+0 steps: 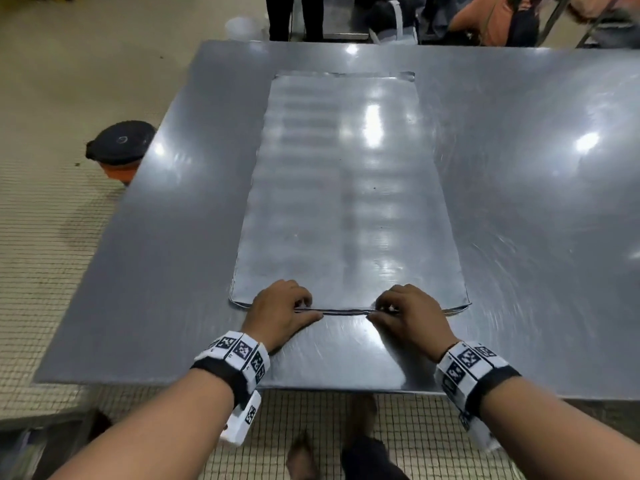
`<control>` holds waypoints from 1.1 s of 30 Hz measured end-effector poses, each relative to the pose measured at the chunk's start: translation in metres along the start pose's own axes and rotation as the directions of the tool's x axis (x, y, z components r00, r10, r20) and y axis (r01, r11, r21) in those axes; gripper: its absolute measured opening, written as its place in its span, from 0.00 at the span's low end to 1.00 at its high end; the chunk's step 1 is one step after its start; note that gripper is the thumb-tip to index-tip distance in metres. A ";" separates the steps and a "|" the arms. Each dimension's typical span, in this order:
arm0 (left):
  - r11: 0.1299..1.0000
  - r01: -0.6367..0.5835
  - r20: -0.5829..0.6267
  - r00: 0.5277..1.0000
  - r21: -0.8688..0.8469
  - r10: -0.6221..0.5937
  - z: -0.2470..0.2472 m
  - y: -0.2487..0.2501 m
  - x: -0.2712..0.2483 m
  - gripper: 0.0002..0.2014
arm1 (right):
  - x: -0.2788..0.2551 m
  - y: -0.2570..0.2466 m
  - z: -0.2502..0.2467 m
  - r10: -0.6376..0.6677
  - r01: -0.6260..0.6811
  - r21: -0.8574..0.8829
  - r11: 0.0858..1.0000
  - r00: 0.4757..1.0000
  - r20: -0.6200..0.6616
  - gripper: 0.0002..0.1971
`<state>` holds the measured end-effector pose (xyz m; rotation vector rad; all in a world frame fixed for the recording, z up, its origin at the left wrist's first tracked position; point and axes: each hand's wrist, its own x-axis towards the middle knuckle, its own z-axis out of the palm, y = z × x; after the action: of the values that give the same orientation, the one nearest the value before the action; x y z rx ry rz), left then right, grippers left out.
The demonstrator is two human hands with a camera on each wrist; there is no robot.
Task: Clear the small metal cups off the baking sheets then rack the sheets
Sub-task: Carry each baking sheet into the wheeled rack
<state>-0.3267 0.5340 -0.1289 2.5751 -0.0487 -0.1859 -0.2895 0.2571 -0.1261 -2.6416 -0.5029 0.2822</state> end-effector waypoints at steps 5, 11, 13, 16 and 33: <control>1.000 0.008 -0.054 0.998 -0.018 -0.009 0.002 0.005 -0.011 0.14 | -0.013 -0.012 0.001 0.116 -0.114 0.055 0.992 0.992 -0.046 0.08; 0.999 0.037 0.058 0.998 0.002 -0.037 0.007 0.010 -0.052 0.20 | -0.058 -0.023 -0.002 0.186 -0.186 -0.004 0.983 0.981 0.055 0.15; 0.990 0.111 0.083 0.991 -0.083 -0.104 0.004 0.011 -0.064 0.21 | -0.074 -0.018 -0.008 0.230 -0.237 0.066 0.969 0.968 0.104 0.19; 0.953 0.270 -0.103 0.953 -0.140 -0.286 -0.001 -0.001 -0.082 0.26 | -0.090 0.015 -0.022 0.363 -0.361 0.054 0.931 0.931 -0.038 0.28; 0.672 0.595 -0.155 0.687 -0.441 -0.710 0.060 0.035 -0.201 0.41 | -0.191 0.100 -0.031 0.621 -0.596 0.228 0.770 0.782 -0.052 0.43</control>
<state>-0.5336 0.4875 -0.1358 2.1011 0.9803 -0.0338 -0.4250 0.0871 -0.1218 -2.5203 0.4360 0.3347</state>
